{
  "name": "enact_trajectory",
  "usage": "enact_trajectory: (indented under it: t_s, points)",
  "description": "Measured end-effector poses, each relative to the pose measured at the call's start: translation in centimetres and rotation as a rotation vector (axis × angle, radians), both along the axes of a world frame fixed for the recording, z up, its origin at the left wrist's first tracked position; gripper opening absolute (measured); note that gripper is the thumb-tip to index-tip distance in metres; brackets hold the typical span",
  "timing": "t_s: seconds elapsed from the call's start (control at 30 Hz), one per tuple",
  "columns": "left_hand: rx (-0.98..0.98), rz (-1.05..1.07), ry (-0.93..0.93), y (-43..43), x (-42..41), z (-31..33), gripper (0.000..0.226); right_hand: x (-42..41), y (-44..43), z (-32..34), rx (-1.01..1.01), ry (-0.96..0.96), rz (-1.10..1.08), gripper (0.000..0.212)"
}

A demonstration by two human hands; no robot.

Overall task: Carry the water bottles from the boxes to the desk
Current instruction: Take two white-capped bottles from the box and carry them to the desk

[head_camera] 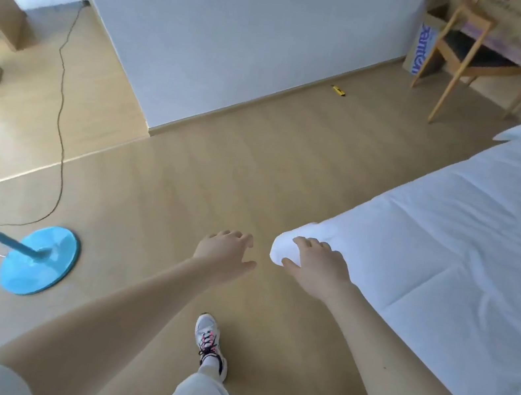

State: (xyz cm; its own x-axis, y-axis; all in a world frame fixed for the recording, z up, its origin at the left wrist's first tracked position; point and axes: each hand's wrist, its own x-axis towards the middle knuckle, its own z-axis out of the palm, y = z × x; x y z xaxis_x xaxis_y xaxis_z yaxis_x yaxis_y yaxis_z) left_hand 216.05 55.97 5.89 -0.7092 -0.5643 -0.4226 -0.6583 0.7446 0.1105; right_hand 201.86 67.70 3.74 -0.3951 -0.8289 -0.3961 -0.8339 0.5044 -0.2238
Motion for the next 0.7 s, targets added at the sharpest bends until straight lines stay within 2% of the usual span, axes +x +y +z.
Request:
enact_trajectory:
  t_s: [0.2,0.3,0.47,0.7]
  points:
    - [0.048,-0.072,0.051,-8.8,-2.6,-0.7,0.046,-1.8,-7.6,-0.2,0.060,0.050,-0.094,0.048]
    - [0.034,-0.102,0.061,-14.6,-3.1,0.2,0.045,-2.1,-13.0,1.2,0.057,0.019,-0.112,0.050]
    - [-0.006,-0.125,0.090,-23.5,-4.6,1.7,0.047,-2.9,-21.3,3.6,0.040,0.077,-0.124,0.049]
    - [0.020,-0.153,0.119,-30.5,-7.0,1.8,0.049,-4.5,-28.6,4.0,0.110,0.119,-0.116,0.053]
